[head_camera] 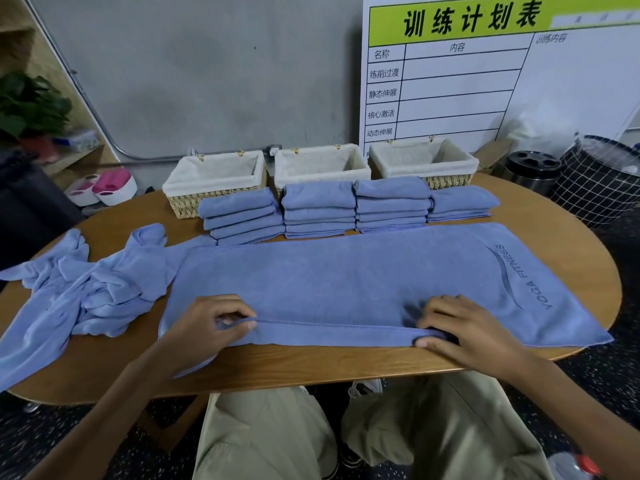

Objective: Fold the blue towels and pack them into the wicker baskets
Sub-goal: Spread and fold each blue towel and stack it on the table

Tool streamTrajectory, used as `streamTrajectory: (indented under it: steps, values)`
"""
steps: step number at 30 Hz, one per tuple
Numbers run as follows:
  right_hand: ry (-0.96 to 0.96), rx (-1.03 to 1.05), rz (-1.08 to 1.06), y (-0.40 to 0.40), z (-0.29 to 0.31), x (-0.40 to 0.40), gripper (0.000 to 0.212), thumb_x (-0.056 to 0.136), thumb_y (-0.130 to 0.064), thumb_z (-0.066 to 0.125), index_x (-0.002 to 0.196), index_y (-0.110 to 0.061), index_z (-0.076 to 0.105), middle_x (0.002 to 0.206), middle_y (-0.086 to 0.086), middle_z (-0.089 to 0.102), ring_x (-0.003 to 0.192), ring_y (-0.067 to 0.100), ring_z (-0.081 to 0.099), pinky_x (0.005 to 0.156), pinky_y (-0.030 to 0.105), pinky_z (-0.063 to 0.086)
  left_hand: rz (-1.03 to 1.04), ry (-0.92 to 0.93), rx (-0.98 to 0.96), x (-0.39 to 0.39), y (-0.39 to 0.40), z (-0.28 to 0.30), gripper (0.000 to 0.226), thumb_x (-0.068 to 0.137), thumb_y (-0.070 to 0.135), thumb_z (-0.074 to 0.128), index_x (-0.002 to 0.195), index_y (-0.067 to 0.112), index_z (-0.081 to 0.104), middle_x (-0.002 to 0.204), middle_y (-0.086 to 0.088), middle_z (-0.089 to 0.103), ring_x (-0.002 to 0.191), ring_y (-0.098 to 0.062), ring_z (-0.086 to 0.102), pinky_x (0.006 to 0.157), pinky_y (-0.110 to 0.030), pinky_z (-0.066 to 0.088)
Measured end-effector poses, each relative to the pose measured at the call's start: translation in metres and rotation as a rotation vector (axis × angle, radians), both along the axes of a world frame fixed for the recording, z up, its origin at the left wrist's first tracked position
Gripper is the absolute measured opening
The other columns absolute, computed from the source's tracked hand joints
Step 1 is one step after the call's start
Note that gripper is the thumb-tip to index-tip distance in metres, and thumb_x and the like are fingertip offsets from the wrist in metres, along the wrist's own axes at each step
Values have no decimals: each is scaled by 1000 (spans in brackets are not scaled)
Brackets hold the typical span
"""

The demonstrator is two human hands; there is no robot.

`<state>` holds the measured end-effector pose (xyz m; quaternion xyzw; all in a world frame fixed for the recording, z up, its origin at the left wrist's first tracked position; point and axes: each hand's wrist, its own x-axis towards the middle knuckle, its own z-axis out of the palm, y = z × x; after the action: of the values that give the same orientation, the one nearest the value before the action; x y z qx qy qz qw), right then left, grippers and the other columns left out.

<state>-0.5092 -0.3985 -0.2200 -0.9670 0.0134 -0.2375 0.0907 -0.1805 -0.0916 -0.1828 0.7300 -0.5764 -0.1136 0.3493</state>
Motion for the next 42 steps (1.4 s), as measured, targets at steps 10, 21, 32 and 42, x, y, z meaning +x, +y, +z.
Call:
streamTrajectory:
  steps: [10,21,32,42]
  values:
    - [-46,97,-211,-34,16,-29,43,92,-72,42,80,-33,56,73,-19,54,72,-11,49,67,18,36,183,-128,35,41,44,-1,28,89,55,56,91,32,72,87,9,71,73,-10,66,66,-32,50]
    - [-183,92,-507,-73,40,-45,56,83,-84,35,56,-38,53,45,-10,45,62,6,55,52,23,34,343,-183,44,59,48,22,15,91,13,70,85,26,73,97,27,69,90,10,62,74,-4,42]
    - [-109,161,-497,-85,41,-61,54,83,-77,47,53,-31,48,46,-7,42,44,8,46,49,35,37,215,-40,156,64,68,39,14,87,53,68,87,41,76,80,13,74,73,3,67,68,-13,47]
    - [-54,133,-554,-93,33,-63,59,82,-77,47,54,-25,54,46,-5,47,50,12,51,52,32,37,259,63,126,60,66,40,58,67,88,55,89,39,76,85,12,75,78,1,68,72,-17,49]
